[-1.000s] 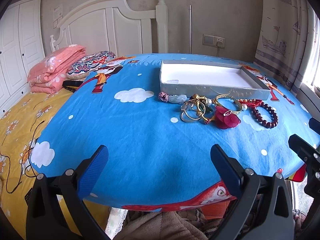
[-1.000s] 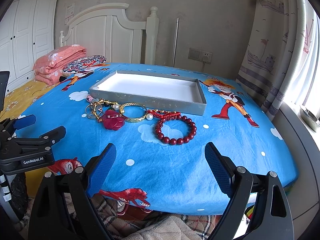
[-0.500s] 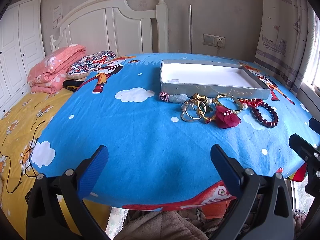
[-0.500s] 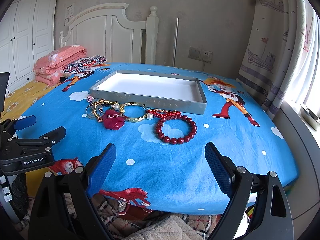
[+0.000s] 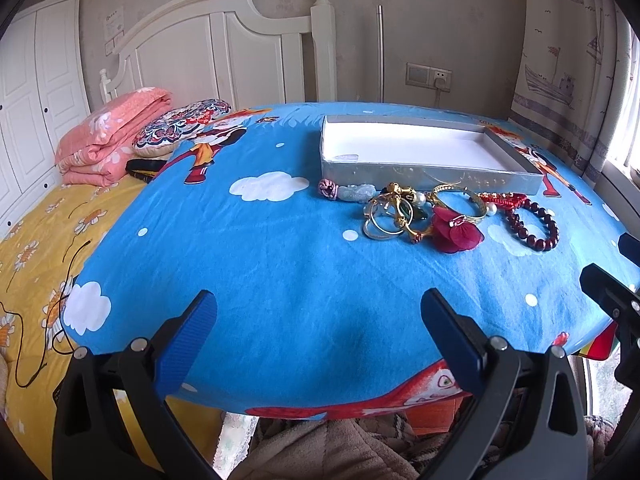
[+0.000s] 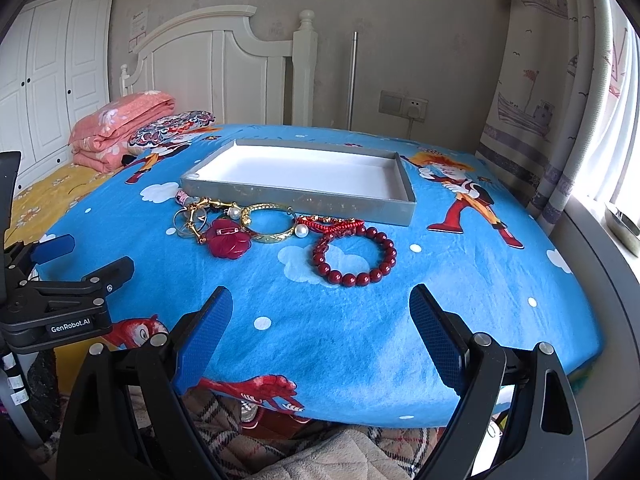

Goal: Organize jewelry

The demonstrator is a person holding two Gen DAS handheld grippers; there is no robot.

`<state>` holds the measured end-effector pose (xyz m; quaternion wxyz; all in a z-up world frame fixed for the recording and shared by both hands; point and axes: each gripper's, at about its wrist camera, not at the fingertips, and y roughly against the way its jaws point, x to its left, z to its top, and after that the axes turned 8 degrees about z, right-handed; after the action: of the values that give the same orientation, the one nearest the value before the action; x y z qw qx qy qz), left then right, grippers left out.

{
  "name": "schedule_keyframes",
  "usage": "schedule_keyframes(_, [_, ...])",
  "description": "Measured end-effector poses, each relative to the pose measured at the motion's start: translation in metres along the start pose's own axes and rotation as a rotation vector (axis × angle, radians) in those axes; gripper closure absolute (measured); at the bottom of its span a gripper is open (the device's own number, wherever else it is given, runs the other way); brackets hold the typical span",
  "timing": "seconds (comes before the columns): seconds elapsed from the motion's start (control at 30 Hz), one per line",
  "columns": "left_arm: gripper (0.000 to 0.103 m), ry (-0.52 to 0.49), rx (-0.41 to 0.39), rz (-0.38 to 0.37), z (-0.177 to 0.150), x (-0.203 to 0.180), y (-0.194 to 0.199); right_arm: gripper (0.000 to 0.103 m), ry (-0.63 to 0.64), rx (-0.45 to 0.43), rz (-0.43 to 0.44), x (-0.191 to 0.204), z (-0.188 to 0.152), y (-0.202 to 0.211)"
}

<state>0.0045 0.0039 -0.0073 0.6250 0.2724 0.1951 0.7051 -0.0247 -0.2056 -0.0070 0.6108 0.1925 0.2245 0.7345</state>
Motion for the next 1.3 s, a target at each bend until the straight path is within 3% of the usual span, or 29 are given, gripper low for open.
schedule_keyframes(0.77, [0.004, -0.002, 0.003, 0.003, 0.002, -0.001, 0.001, 0.019, -0.02, 0.011, 0.013, -0.003, 0.002, 0.0])
schedule_keyframes(1.07, [0.004, -0.03, 0.014, -0.041, 0.011, -0.004, -0.008, 0.018, -0.081, 0.059, 0.072, -0.032, 0.01, -0.016])
schedule_keyframes(1.3, [0.005, -0.068, -0.021, -0.1, 0.02, -0.023, -0.012, 0.018, -0.139, 0.074, 0.032, -0.059, 0.01, -0.038])
